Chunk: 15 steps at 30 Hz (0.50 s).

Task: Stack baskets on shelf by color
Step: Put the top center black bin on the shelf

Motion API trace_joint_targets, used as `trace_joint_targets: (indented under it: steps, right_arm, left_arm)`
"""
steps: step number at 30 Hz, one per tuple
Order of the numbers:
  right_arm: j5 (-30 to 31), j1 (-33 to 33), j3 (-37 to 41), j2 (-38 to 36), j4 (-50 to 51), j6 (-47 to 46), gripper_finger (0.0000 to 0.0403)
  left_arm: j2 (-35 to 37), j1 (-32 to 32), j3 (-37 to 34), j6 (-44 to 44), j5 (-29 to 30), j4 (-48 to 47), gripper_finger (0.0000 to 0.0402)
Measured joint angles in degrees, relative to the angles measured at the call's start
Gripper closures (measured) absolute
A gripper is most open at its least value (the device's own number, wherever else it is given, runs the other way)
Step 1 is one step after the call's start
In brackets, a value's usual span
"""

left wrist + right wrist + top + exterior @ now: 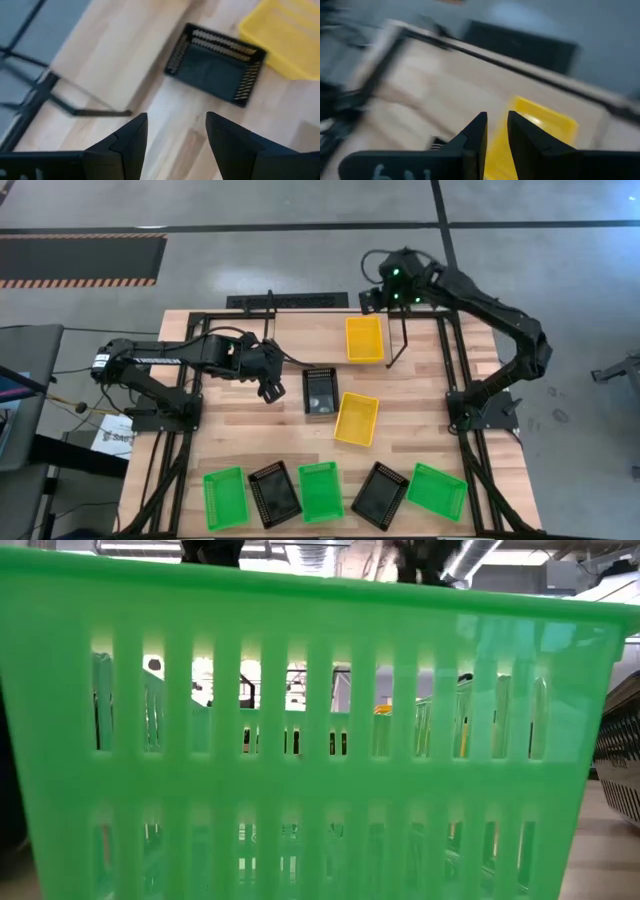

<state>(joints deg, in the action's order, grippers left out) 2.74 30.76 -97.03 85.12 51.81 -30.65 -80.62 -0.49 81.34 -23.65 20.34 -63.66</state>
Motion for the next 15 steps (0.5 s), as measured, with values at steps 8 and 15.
trace_joint_targets:
  steps: [8, 15]
  right_arm:
    - [-3.0, -7.5, -17.3, -0.1, 3.0, 12.1, 0.0305]
    - [-4.5, -15.1, -24.8, -0.1, 7.4, 18.0, 0.0305]
  left_arm:
    - [0.0, 0.7, 0.0, 2.2, -1.0, 5.9, 0.0213]
    - [-3.9, 1.7, 0.0, 10.5, -3.1, 8.5, 0.0213]
